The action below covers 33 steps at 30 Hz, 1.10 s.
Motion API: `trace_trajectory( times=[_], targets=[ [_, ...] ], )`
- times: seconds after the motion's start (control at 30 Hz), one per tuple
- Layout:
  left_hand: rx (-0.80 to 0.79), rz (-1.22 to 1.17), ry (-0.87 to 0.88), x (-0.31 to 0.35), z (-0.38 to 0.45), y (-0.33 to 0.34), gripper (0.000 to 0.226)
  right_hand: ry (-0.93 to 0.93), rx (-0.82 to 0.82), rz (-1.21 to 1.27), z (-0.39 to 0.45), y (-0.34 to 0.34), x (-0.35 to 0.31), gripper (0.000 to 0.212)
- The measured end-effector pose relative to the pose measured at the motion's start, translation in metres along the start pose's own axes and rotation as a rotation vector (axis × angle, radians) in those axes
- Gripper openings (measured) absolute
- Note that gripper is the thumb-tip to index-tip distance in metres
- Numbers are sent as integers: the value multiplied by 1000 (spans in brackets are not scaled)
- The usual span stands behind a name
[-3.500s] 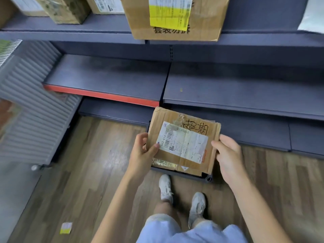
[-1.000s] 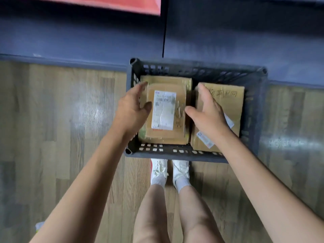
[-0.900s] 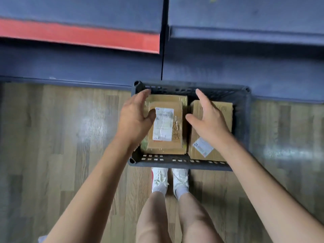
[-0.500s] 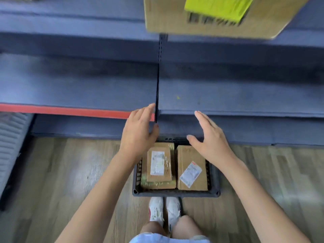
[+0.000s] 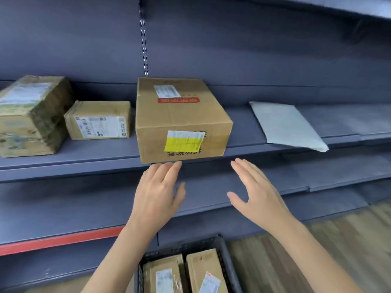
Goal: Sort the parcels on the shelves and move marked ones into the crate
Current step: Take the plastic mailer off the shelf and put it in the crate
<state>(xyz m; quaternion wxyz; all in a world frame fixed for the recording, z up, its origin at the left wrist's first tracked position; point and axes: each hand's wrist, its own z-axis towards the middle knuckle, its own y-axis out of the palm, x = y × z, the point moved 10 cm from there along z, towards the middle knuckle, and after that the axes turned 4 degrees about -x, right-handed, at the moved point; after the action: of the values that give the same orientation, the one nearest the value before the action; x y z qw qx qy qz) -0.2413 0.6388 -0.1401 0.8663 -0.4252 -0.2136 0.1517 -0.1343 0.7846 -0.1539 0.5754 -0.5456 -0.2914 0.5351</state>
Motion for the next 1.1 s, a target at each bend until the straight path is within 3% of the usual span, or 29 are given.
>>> trace_trajectory(
  times=[0.37,0.73,1.1],
  targets=[
    [24,34,24,78,49,-6,42,15,111,66,-1,-53,68,68],
    [-5,38,39,226,125,86,32,6,139,149,10,-117,247,66],
    [-86,46,-56,243,172,132,50,-41,96,177,34,-111,297,62]
  ],
)
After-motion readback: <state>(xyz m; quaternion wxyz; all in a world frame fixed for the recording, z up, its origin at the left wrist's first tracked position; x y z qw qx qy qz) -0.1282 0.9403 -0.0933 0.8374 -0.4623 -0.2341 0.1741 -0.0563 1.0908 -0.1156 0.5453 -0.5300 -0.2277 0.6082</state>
